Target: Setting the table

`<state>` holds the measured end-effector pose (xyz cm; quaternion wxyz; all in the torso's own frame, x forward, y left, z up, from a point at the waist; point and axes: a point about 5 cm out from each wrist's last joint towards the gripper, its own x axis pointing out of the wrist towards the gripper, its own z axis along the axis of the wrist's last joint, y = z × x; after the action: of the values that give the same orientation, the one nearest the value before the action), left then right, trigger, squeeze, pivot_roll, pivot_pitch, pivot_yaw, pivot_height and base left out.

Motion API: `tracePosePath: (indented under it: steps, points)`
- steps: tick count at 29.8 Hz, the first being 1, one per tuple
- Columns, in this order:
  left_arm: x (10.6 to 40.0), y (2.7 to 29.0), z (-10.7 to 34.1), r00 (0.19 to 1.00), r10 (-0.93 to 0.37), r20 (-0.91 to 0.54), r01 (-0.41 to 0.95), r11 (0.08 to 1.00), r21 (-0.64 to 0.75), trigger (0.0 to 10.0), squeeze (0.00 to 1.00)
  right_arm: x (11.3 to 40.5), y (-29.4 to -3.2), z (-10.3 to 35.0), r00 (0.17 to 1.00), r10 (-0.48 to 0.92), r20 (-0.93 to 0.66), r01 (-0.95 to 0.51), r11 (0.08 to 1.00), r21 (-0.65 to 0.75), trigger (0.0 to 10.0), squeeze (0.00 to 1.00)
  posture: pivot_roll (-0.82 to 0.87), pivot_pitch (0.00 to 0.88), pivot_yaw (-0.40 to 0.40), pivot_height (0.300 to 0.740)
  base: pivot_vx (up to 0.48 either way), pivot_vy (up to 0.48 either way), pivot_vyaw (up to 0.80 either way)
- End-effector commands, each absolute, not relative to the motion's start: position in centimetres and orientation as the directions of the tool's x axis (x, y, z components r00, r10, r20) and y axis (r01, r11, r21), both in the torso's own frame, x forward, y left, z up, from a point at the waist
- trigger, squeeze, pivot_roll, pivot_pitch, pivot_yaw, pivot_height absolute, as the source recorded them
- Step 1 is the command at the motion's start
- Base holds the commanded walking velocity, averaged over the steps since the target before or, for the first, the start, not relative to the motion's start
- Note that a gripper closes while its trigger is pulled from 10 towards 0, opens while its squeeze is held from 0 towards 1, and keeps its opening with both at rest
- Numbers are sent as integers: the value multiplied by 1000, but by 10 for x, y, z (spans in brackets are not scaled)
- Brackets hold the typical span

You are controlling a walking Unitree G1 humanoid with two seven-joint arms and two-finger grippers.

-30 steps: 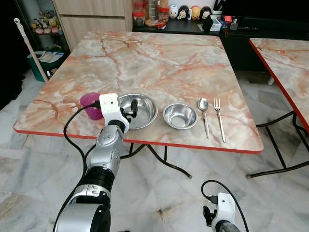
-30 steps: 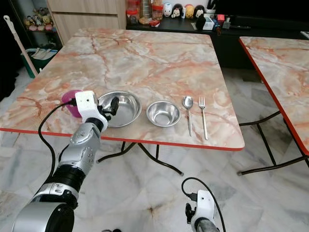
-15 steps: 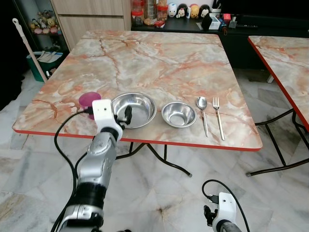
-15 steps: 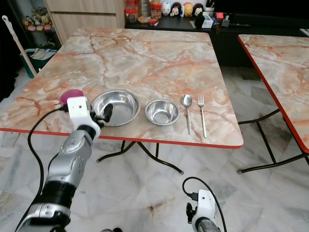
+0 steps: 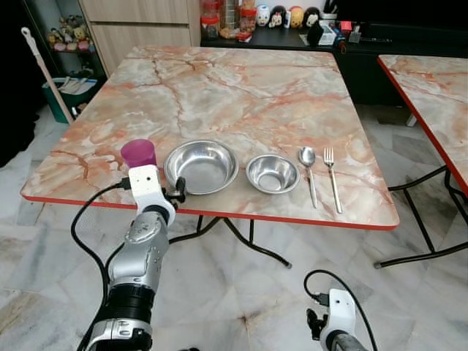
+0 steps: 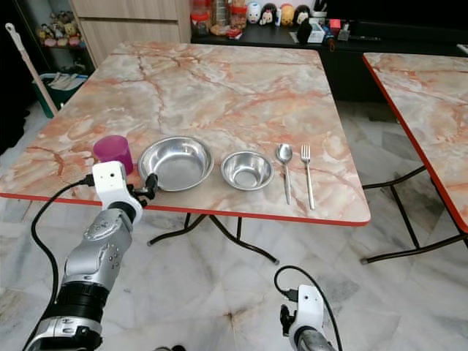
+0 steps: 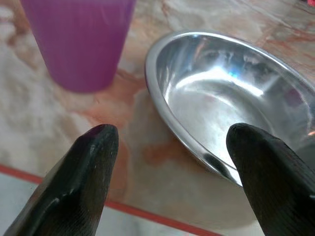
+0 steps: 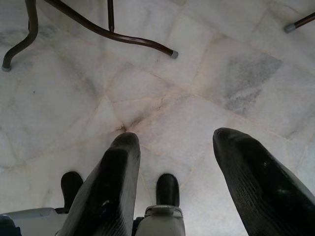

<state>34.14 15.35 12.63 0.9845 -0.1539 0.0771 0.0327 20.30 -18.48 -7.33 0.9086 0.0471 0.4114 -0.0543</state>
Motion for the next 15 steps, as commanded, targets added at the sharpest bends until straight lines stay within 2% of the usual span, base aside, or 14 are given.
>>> tracePosePath:
  steps: [1, 7, 15]
  points:
    - [343, 155, 135, 989, 38, -146, -85, 941, -329, 10000, 0, 201, -183, -75, 646, -55, -761, 135, 990, 43, 10000, 0, 90, 46, 0, 740, 0, 0, 0]
    - [348, 157, 138, 984, 65, -167, -124, 920, -373, 10000, 0, 202, -180, -75, 648, -43, -761, 130, 990, 54, 10000, 0, 89, 55, 2, 740, 0, 0, 0]
    - [352, 155, 142, 984, 53, -170, -114, 923, -367, 10000, 0, 200, -179, -76, 644, -40, -764, 135, 989, 61, 10000, 0, 80, 73, 2, 740, 0, 0, 0]
